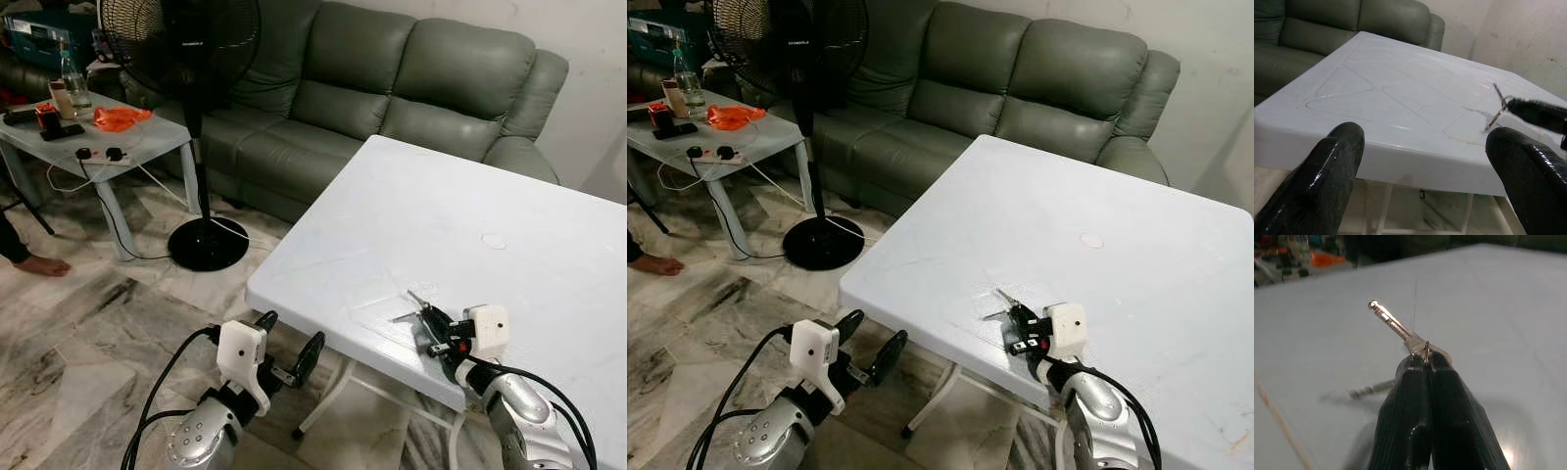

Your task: Hang keys on a hook

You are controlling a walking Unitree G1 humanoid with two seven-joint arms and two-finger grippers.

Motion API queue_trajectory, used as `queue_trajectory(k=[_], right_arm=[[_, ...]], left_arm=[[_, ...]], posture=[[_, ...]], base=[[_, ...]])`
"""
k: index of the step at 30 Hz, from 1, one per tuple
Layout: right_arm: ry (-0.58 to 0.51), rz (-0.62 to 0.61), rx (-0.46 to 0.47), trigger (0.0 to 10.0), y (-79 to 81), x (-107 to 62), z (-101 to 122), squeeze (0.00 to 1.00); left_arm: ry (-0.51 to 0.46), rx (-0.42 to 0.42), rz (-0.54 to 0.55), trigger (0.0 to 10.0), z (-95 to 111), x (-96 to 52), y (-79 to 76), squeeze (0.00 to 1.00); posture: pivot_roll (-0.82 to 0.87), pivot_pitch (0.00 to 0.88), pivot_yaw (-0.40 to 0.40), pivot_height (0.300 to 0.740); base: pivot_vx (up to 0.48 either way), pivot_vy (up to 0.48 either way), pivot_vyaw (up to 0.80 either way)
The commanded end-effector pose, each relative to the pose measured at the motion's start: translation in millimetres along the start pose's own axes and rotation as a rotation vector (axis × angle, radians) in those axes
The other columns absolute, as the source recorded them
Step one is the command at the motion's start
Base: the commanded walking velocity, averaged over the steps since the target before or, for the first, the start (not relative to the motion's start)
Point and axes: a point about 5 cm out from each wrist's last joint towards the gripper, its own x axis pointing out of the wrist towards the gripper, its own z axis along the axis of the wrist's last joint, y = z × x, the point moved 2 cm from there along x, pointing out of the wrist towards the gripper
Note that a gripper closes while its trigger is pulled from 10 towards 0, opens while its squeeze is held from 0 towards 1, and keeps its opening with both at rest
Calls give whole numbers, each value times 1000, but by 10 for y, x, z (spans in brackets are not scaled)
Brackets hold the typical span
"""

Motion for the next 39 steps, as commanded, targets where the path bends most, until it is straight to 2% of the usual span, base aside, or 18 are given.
queue_trajectory(k=[1, 6, 10, 11, 12, 14, 16, 17, 18, 19, 21, 24, 25, 26, 28, 35, 36, 39], right_arm=[[-79, -30, -79, 0, -54, 35, 189, 0], [-170, -30, -511, 0, -8, 75, 468, 0], [-194, -5, -653, 0, 15, 91, 564, 0], [-173, 31, -875, 0, 54, 128, 612, 0], [-165, 63, -950, 10000, 80, 138, 608, 0], [-160, 86, -994, 10000, 97, 144, 602, 0], [-60, 116, -726, 10000, 84, 172, 454, 0], [-60, 116, -726, 10000, 84, 172, 454, 0], [35, 159, -465, 10000, 127, 175, 275, 0], [35, 159, -465, 10000, 127, 175, 275, 0], [180, 201, -154, 10000, 165, 136, 84, 0], [239, 143, -191, 10000, 45, 120, 38, 0], [321, 85, -291, 10000, -84, 102, -36, 0], [363, 89, -556, 10000, -177, 72, -41, 0], [354, 115, -652, 10000, -237, 52, 17, 0], [76, 45, -35, 10000, -83, 191, 388, 0], [11, 48, 142, 10000, -24, 201, 437, 0], [-30, 24, 154, 10000, -22, 212, 455, 0]], left_arm=[[-12, 15, -2, 10000, 45, 33, -2, 0], [-17, 21, 6, 10000, 67, 63, 26, 0], [-20, 20, 6, 10000, 77, 65, 35, 0], [-21, 18, 4, 10000, 82, 72, 38, 0], [-22, 17, 4, 10000, 86, 78, 39, 0], [-23, 16, 3, 10000, 88, 82, 40, 0], [-27, 13, 2, 10000, 98, 95, 31, 0], [-27, 13, 2, 10000, 98, 95, 31, 0], [-29, 10, 1, 10000, 101, 100, 29, 0], [-29, 10, 1, 10000, 101, 100, 29, 0], [-37, -7, 8, 10000, 111, 102, 24, 0], [-38, -11, 9, 10000, 113, 101, 22, 0], [-38, -11, 11, 10000, 112, 101, 25, 0], [-38, -12, 12, 10000, 113, 100, 27, 0], [-42, -20, 18, 10000, 118, 96, 34, 0], [-49, -27, 14, 10000, 126, 120, 15, 0], [-52, -29, 13, 10000, 135, 130, 11, 0], [-54, -32, 13, 10000, 137, 132, 11, 0]], posture=[[32, 24, -102, 740], [32, 24, -102, 740], [30, 25, -96, 740], [30, 25, -96, 740], [30, 25, -96, 740], [23, 26, -93, 740], [23, 25, -94, 740], [23, 25, -94, 740], [24, 26, -95, 740], [24, 26, -95, 740], [26, 26, -97, 740], [26, 26, -97, 740], [29, 26, -98, 740], [29, 26, -98, 740], [29, 26, -98, 740], [25, 18, -100, 740], [25, 18, -100, 740], [27, 12, -100, 740]], base=[[0, 0, 0], [0, 0, 0], [0, 0, 0], [0, 0, 0], [0, 0, 0], [0, 0, 0], [0, 0, 0], [0, 0, 0], [0, 0, 0], [0, 0, 0], [0, 0, 0], [0, 0, 0], [0, 0, 0], [0, 0, 0], [0, 0, 0], [0, 0, 0], [0, 0, 0], [0, 0, 0]])
